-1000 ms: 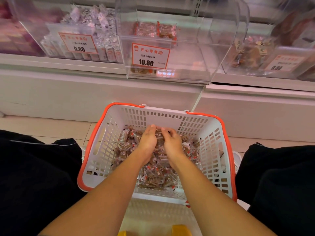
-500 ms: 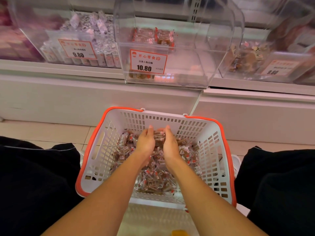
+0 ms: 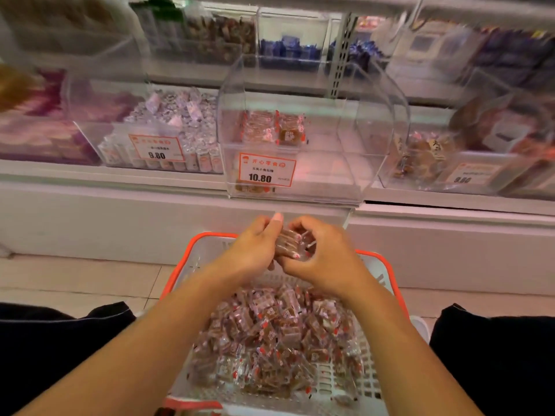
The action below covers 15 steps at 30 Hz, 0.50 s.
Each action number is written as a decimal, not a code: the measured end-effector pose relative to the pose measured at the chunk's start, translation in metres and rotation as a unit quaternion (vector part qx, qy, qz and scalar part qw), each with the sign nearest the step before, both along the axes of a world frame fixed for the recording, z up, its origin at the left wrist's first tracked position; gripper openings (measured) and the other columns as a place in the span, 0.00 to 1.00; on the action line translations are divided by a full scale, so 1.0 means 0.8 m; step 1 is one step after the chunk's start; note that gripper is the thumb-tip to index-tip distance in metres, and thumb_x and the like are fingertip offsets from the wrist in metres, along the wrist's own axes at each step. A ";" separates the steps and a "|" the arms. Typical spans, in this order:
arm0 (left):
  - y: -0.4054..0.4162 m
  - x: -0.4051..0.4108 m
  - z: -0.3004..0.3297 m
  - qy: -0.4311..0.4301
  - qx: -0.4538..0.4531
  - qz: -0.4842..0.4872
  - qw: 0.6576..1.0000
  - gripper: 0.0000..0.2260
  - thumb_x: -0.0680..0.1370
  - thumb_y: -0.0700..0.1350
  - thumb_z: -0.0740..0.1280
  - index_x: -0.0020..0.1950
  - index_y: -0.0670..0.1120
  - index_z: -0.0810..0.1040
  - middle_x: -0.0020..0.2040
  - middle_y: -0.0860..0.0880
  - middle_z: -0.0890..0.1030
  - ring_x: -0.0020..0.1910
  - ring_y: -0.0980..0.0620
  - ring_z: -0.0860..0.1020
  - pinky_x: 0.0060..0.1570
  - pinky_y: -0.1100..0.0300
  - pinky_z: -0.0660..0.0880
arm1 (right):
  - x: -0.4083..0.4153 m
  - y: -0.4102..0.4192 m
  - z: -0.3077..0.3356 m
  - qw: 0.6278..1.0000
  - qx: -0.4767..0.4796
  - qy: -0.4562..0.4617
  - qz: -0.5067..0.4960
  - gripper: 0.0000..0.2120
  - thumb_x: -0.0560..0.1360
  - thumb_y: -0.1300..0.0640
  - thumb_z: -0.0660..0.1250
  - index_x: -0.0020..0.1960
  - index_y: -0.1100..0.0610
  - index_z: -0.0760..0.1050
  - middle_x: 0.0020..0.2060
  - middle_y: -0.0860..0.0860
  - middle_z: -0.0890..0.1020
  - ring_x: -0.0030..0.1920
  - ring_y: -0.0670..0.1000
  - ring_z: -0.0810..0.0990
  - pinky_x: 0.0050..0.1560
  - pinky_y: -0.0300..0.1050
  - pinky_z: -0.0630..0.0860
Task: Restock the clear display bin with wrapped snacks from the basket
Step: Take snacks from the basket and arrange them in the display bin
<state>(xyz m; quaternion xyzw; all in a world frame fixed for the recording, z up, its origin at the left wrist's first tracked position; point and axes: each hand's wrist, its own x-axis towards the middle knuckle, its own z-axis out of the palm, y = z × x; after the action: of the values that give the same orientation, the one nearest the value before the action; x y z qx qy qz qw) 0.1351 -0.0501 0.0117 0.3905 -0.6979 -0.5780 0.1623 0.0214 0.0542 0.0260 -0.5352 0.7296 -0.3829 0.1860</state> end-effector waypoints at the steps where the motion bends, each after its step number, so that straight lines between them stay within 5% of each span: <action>1: -0.005 0.003 0.021 -0.004 0.004 -0.028 1.000 0.22 0.81 0.63 0.53 0.54 0.46 0.75 0.43 0.43 0.82 0.37 0.47 0.79 0.39 0.51 0.76 | -0.001 0.002 0.015 1.000 -0.013 0.007 0.006 0.16 0.64 0.56 0.78 0.49 0.52 0.78 0.40 0.47 0.83 0.39 0.48 0.80 0.43 0.49 0.78; 4: -0.040 0.014 0.094 0.022 -0.035 -0.080 0.996 0.27 0.75 0.69 0.54 0.52 0.47 0.76 0.41 0.45 0.83 0.33 0.52 0.80 0.28 0.56 0.75 | -0.010 0.006 0.074 0.997 -0.081 0.010 0.004 0.13 0.64 0.55 0.76 0.47 0.51 0.79 0.38 0.46 0.83 0.38 0.46 0.80 0.42 0.45 0.77; 6: -0.072 0.025 0.139 0.030 -0.174 -0.047 0.983 0.25 0.74 0.71 0.58 0.44 0.50 0.78 0.34 0.50 0.82 0.26 0.56 0.78 0.21 0.62 0.69 | -0.031 -0.003 0.119 0.991 -0.132 0.007 -0.018 0.13 0.64 0.51 0.76 0.46 0.50 0.78 0.37 0.44 0.83 0.36 0.43 0.79 0.38 0.37 0.75; 8: -0.102 0.037 0.165 -0.008 -0.379 0.008 0.925 0.22 0.74 0.68 0.61 0.36 0.50 0.76 0.28 0.51 0.79 0.25 0.57 0.76 0.24 0.62 0.67 | -0.059 -0.029 0.161 0.989 -0.128 0.052 -0.051 0.12 0.63 0.49 0.77 0.43 0.48 0.78 0.34 0.41 0.82 0.32 0.39 0.77 0.34 0.31 0.71; 11: -0.130 0.034 0.171 -0.105 -0.509 0.027 0.854 0.20 0.74 0.63 0.64 0.31 0.49 0.71 0.26 0.53 0.74 0.28 0.54 0.73 0.35 0.57 0.71 | -0.106 -0.101 0.195 0.977 0.046 0.189 -0.088 0.14 0.64 0.47 0.79 0.43 0.52 0.80 0.36 0.46 0.83 0.36 0.41 0.79 0.38 0.39 0.76; 13: -0.141 0.024 0.169 -0.145 -0.536 0.004 0.831 0.18 0.76 0.56 0.65 0.30 0.49 0.68 0.27 0.52 0.73 0.29 0.51 0.71 0.47 0.50 0.75 | -0.127 -0.151 0.189 0.957 0.152 0.234 -0.082 0.15 0.66 0.51 0.77 0.47 0.59 0.81 0.42 0.58 0.84 0.38 0.49 0.79 0.40 0.47 0.77; 15: -0.152 0.021 0.171 -0.153 -0.531 0.003 0.833 0.14 0.76 0.53 0.63 0.32 0.50 0.69 0.29 0.52 0.74 0.30 0.50 0.73 0.51 0.46 0.75 | -0.140 -0.192 0.172 0.933 0.235 0.267 -0.060 0.13 0.68 0.52 0.77 0.46 0.60 0.81 0.43 0.58 0.84 0.37 0.50 0.78 0.37 0.45 0.75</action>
<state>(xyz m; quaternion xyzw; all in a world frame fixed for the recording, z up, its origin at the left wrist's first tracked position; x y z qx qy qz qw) 0.1520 -0.1719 0.1484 0.3297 -0.9124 -0.0503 0.2374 -0.0903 -0.0993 0.1635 -0.5142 0.8521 -0.0538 0.0811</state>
